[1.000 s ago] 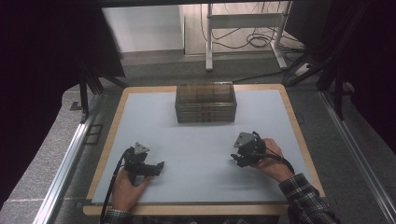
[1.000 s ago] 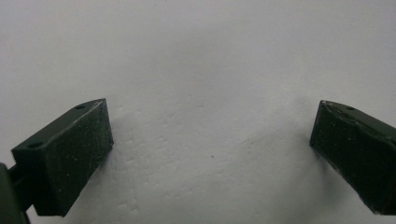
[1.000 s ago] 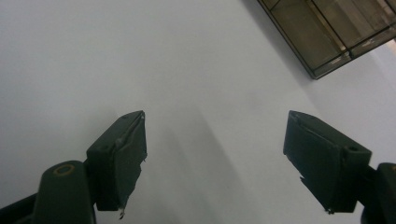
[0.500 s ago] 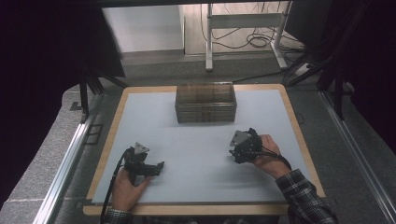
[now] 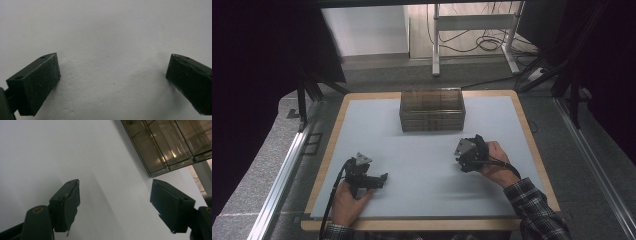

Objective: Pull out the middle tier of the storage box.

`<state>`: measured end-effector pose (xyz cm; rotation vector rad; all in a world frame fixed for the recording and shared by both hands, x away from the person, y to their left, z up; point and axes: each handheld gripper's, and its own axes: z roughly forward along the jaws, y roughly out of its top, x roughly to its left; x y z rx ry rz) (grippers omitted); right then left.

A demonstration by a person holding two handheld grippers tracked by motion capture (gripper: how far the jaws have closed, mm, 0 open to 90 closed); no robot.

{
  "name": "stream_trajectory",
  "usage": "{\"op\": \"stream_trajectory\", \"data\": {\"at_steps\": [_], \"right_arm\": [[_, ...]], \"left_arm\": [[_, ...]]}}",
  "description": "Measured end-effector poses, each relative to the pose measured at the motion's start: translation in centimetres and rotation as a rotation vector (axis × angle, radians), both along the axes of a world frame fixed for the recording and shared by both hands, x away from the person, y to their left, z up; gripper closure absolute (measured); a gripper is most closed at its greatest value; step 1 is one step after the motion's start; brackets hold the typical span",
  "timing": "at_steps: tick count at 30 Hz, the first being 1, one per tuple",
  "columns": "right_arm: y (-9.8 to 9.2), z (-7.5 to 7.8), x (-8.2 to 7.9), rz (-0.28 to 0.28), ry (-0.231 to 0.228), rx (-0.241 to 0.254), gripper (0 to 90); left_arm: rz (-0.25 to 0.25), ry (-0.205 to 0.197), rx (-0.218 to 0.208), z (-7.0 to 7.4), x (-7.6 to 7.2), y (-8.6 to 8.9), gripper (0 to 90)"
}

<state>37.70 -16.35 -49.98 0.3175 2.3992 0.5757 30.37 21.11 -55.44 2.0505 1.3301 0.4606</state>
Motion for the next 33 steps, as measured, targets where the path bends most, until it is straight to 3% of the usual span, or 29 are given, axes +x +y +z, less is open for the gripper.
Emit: {"op": "stream_trajectory", "data": {"at_steps": [19,33], "right_arm": [[1.2,0.0,0.6,0.018,-0.089,-0.070,27.1],[2.1,0.1,1.1,0.024,-0.145,-0.094,27.1]], "left_arm": [[0.001,0.000,0.000,0.0,0.0,0.0,0.0],[0.001,0.000,0.000,0.0,0.0,0.0,0.0]]}}
